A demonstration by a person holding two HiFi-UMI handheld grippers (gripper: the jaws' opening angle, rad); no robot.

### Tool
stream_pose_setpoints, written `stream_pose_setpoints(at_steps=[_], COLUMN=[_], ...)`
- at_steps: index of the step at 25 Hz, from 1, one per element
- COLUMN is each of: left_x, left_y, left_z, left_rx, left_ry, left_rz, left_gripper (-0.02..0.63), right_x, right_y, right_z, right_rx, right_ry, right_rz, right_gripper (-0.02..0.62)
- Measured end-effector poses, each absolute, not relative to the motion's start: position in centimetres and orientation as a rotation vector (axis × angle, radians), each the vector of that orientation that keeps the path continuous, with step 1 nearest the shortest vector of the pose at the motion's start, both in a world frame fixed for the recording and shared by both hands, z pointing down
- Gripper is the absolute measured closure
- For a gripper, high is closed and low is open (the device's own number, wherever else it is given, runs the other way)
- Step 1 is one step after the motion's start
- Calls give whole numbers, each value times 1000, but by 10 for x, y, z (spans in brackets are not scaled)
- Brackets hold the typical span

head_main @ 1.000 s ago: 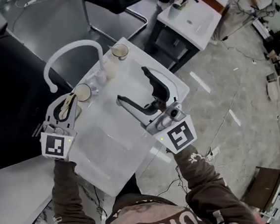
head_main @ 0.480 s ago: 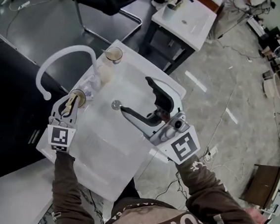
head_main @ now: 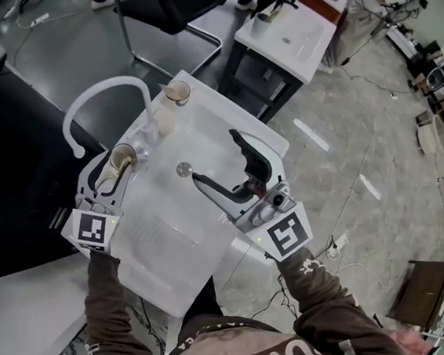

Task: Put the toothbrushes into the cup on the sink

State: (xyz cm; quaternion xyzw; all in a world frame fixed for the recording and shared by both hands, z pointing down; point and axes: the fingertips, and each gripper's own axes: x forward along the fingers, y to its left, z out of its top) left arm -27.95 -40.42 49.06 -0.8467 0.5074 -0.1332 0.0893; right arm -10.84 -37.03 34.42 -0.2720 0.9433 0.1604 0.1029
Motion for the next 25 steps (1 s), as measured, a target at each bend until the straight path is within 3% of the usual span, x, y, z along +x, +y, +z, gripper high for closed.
stream_pose_setpoints(at_steps=[11, 25], left_x=[-220, -103], left_y=[-265, 18], left_z=[372, 295], left_rx=[-2458, -2463], left_ry=[1458, 1417], left_rz=[-232, -192], left_gripper=[423, 423], right_x=[-53, 18], right_y=[-269, 9], right_z=[309, 280], right_rx=[-889, -780], right_ry=[2726, 2716], right_rz=[498, 430], right_gripper=[252, 245])
